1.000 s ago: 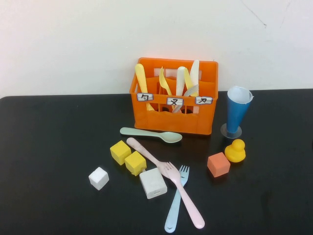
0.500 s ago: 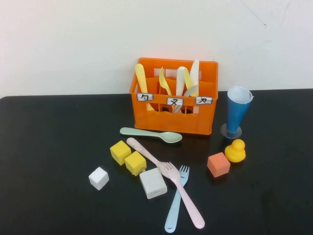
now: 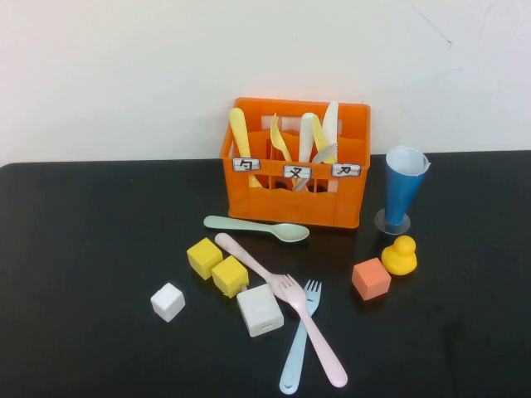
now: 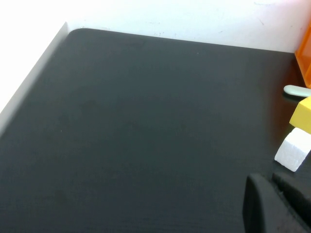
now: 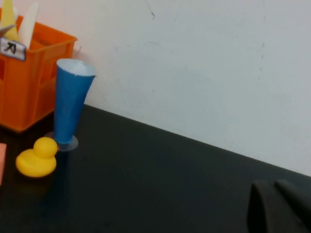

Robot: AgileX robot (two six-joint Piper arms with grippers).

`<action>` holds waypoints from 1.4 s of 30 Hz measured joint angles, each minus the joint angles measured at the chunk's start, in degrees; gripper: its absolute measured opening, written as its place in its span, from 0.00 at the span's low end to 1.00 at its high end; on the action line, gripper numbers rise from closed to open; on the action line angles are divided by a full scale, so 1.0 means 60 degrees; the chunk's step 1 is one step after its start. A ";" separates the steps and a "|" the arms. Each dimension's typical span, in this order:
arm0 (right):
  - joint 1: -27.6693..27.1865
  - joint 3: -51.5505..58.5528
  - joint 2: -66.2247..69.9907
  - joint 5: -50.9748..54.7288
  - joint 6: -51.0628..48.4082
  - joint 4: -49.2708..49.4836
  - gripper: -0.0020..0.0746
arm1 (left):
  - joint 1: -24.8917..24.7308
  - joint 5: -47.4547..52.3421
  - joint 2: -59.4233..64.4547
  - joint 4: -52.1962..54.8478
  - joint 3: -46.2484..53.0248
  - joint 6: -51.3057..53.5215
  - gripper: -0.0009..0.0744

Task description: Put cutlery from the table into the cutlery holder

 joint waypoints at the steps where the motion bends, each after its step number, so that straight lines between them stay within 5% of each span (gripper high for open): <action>1: -0.0026 0.0000 -0.0024 0.0018 0.0014 0.0097 0.02 | 0.0000 0.0000 0.0000 0.0000 0.0000 0.0000 0.01; 6: -0.0041 0.0000 -0.0028 0.0072 0.0403 0.0165 0.02 | 0.0000 0.0000 0.0000 0.0000 0.0000 0.0000 0.01; 11: -0.0041 0.0000 -0.0278 0.0971 0.4122 -0.2643 0.02 | 0.0000 0.0000 0.0000 0.0000 0.0000 0.0000 0.01; 15: -0.0041 0.0000 -0.0573 0.2106 0.5391 -0.3679 0.02 | 0.0000 0.0000 0.0000 0.0000 0.0000 0.0000 0.01; 42: -0.0041 -0.0017 -0.0686 0.2861 0.5189 -0.3794 0.02 | 0.0000 0.0000 0.0000 0.0000 0.0000 -0.0004 0.01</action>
